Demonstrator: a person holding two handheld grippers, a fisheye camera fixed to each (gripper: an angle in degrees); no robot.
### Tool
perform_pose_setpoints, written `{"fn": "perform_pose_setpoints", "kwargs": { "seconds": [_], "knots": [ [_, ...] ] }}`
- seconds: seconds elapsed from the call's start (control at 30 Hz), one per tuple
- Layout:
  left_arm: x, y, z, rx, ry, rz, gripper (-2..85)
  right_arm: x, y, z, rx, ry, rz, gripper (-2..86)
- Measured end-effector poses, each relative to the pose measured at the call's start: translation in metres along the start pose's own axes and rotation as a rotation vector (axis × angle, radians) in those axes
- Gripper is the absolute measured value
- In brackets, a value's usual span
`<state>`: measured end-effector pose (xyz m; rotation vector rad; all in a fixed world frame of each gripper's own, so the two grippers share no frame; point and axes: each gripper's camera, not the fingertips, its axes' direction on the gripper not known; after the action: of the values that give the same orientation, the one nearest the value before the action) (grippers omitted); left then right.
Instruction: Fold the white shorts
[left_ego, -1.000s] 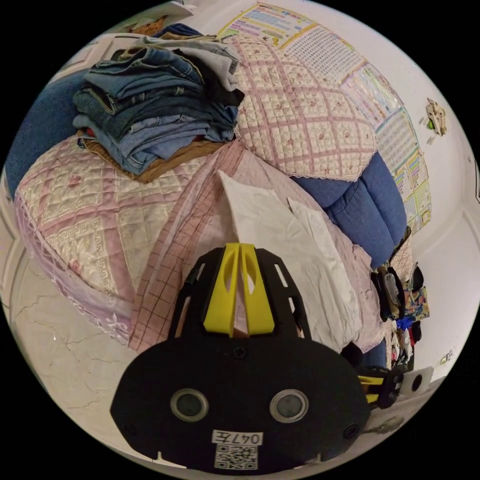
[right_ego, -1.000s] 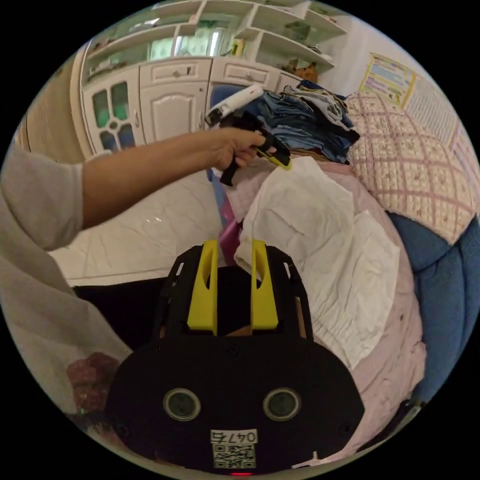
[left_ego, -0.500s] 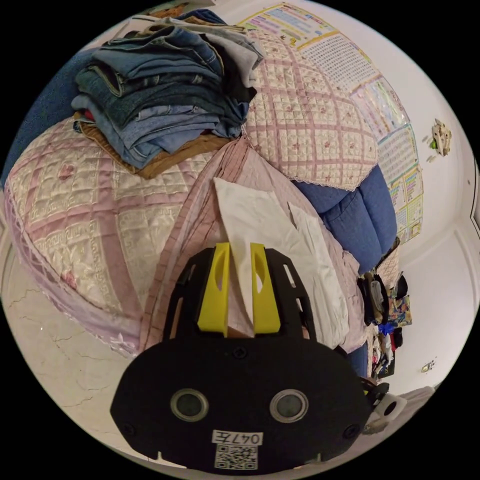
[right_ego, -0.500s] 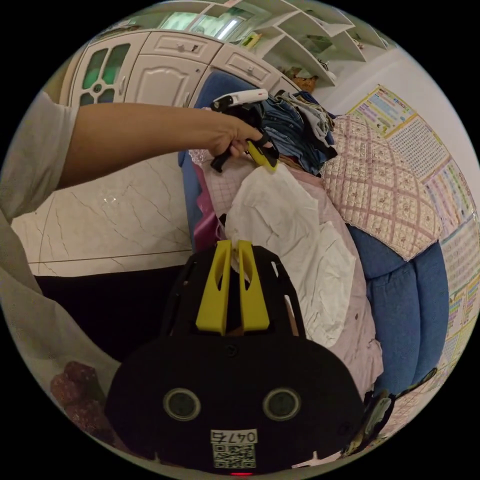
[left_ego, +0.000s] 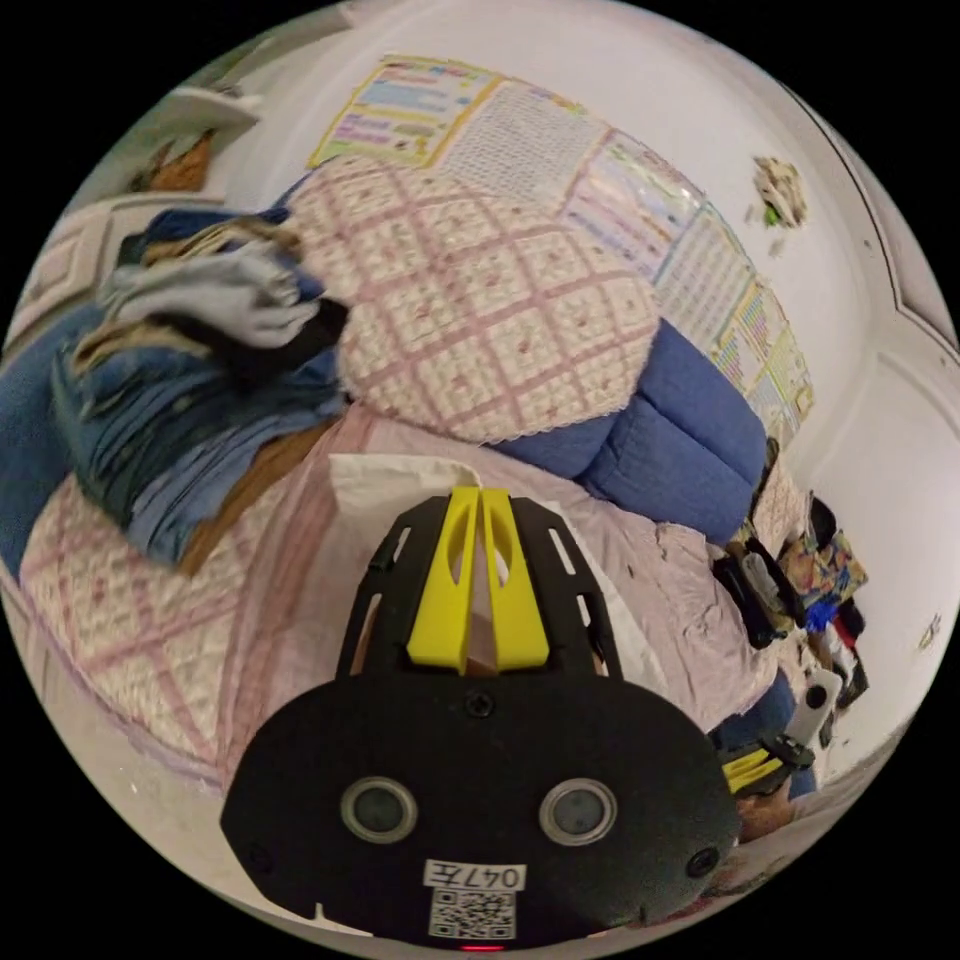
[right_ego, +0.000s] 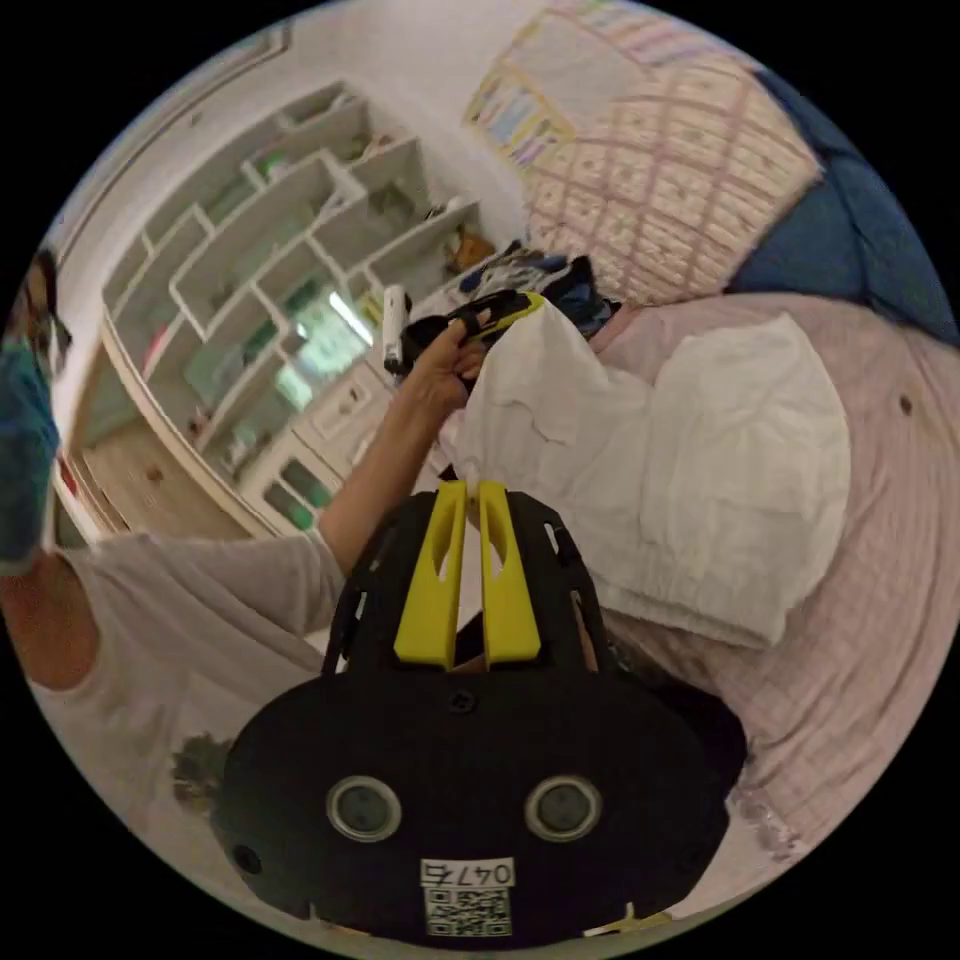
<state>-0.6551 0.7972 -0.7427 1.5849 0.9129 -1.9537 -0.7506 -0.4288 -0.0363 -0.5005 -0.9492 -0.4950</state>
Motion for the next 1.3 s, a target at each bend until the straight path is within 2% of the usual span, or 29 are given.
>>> {"fn": "perform_pose_setpoints", "kwargs": {
  "seconds": [0.13, 0.27, 0.37, 0.57, 0.73, 0.83, 1.03, 1.23, 1.3],
  "knots": [
    [0.084, 0.007, 0.141, -0.138, 0.045, 0.148, -1.0, 0.085, 0.048, -0.041, 0.107, 0.093, 0.146, -0.5],
    [0.146, 0.058, 0.293, -0.332, -0.031, 0.294, -1.0, 0.164, 0.092, -0.051, 0.104, 0.214, 0.272, -0.6],
    [0.154, 0.100, 0.366, -0.415, -0.052, 0.293, -1.0, 0.211, 0.120, -0.048, 0.085, 0.243, 0.332, -0.6],
    [0.128, 0.152, 0.418, -0.436, 0.019, 0.235, -0.8, 0.266, 0.164, -0.039, 0.097, 0.240, 0.364, -0.6],
    [0.108, 0.176, 0.415, -0.419, 0.077, 0.250, 0.4, 0.298, 0.192, -0.028, 0.106, 0.244, 0.381, -0.2],
    [0.084, 0.182, 0.392, -0.423, 0.035, 0.226, 4.6, 0.316, 0.210, -0.026, 0.104, 0.245, 0.404, 0.8],
    [0.023, 0.206, 0.270, -0.340, 0.048, 0.215, 8.2, 0.339, 0.231, -0.019, 0.075, 0.206, 0.388, 1.8],
    [-0.062, 0.315, 0.154, -0.297, 0.170, 0.030, 7.4, 0.351, 0.232, -0.014, 0.085, 0.226, 0.372, 3.8],
    [-0.069, 0.346, 0.130, -0.315, 0.238, 0.035, 7.4, 0.356, 0.231, -0.012, 0.082, 0.255, 0.380, 3.7]
  ]
}}
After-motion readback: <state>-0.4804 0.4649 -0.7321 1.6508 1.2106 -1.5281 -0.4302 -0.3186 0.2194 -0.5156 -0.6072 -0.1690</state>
